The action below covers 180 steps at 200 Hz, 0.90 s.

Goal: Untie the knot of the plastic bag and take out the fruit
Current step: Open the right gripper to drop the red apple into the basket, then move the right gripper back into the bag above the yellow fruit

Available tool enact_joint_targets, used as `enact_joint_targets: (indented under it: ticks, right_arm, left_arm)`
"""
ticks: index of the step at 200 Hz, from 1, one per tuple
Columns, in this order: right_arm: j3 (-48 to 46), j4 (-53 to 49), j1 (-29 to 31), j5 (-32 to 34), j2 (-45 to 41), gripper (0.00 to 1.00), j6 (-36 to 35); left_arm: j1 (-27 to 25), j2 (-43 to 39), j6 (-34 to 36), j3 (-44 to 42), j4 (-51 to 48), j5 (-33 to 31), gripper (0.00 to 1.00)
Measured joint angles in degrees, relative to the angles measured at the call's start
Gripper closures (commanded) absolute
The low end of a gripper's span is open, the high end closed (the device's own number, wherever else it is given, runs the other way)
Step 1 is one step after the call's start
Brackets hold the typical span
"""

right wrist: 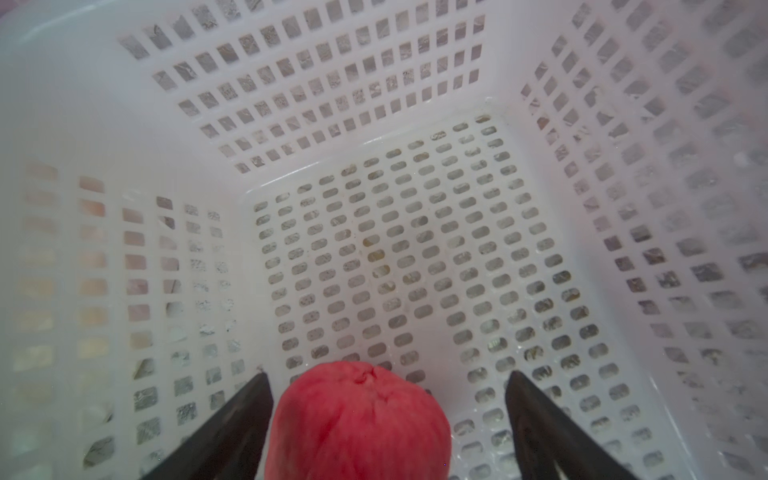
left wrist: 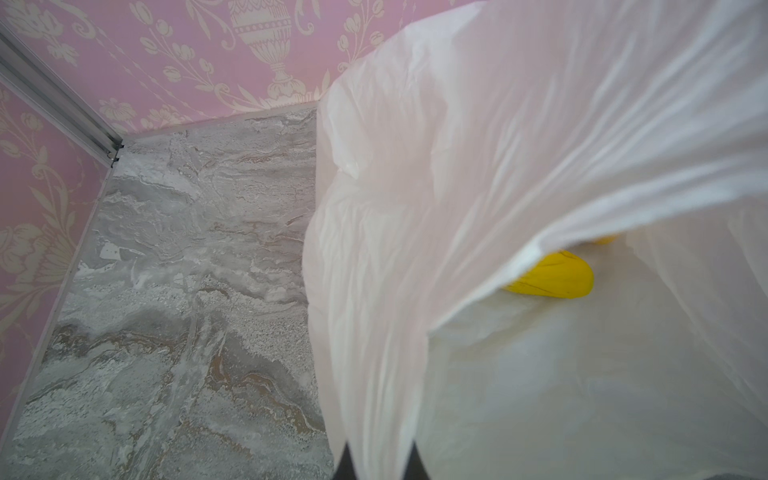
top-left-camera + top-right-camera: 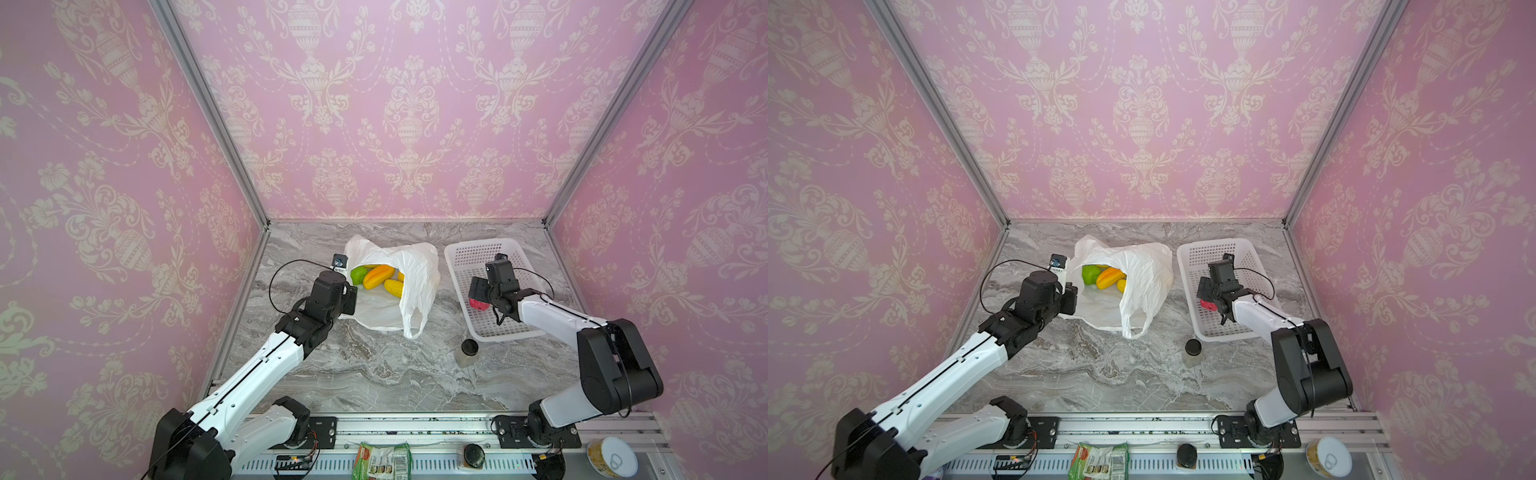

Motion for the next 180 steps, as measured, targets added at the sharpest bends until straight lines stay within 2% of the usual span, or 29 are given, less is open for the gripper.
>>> enact_joint_targets:
  ticks: [30,55,82,100,120,147,163,180]
  right_arm:
    - [-5.3,1.5,0.0,1.0,-8.6,0.14,0.2]
    - [-7.1,0.1,2.6,2.4,-21.0,0.2,0.1]
    - [-5.4,-0.7,15.5,5.7,-35.5,0.25,-1.3]
    - [-2.5,-0.5,25.4,7.0,-39.7,0.3,-3.4]
    - [1.8,0.1,36.0,8.5,-38.3,0.32,-6.9]
    - [7.6,2.4,49.3,9.9,-29.1,0.33,-12.3]
    - [10.2,4.7,54.3,8.7,-21.6,0.34,-14.3]
    - [11.1,8.2,56.6,5.3,-14.1,0.39,-15.0]
  left_arm:
    - [0.0,-0.8,0.0,0.0,0.0,0.0,1.0]
    - [0.0,-0.9,0.0,0.0,0.0,0.0,1.0]
    - [0.0,-0.9,0.0,0.0,0.0,0.0,1.0]
    - [0.0,-0.9,0.0,0.0,0.0,0.0,1.0]
    - [0.0,-0.9,0.0,0.0,0.0,0.0,1.0]
    - [0.0,-0.9,0.0,0.0,0.0,0.0,1.0]
    - [0.0,-0.8,0.0,0.0,0.0,0.0,1.0]
    - [0.0,-0.4,0.0,0.0,0.0,0.0,1.0]
